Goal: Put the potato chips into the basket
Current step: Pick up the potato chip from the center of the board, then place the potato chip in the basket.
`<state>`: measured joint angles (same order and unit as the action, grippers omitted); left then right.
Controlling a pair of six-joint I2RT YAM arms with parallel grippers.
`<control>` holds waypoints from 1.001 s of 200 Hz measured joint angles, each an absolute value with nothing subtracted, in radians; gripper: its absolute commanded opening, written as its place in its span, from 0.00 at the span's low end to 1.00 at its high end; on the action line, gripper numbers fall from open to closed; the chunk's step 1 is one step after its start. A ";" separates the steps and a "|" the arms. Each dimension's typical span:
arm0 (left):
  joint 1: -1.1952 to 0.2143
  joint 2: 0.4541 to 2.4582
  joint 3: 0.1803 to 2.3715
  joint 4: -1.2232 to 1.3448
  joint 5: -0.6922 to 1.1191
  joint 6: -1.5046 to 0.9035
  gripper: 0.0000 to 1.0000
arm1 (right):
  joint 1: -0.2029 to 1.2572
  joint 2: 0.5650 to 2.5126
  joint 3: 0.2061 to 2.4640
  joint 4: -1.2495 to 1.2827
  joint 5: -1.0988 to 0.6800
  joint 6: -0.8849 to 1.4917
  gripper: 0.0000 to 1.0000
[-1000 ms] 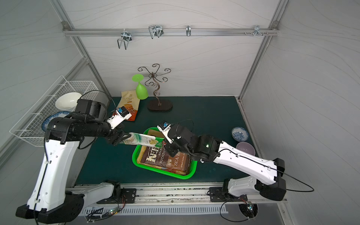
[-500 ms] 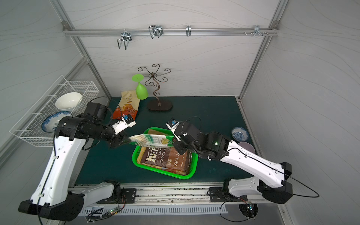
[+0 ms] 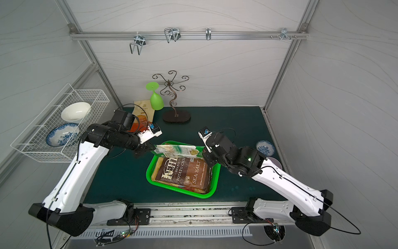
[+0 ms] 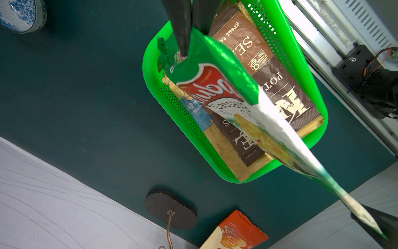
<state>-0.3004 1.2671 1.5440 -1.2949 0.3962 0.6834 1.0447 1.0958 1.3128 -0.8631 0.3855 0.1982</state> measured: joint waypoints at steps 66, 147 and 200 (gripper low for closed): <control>-0.427 1.321 1.541 -1.126 0.252 0.652 0.00 | 0.989 0.997 1.197 -0.831 0.384 0.249 0.00; -0.469 1.296 1.410 -1.048 0.179 0.678 0.00 | 0.989 0.936 0.991 -0.736 0.326 0.345 0.00; -0.477 1.247 1.343 -1.098 0.215 0.731 0.23 | 0.988 0.874 0.924 -0.719 0.282 0.402 0.17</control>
<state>-0.4770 1.2472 1.3434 -1.0985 0.2150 0.7311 0.9882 0.8742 0.9241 -0.7189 0.2825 0.4023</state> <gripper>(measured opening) 0.132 0.130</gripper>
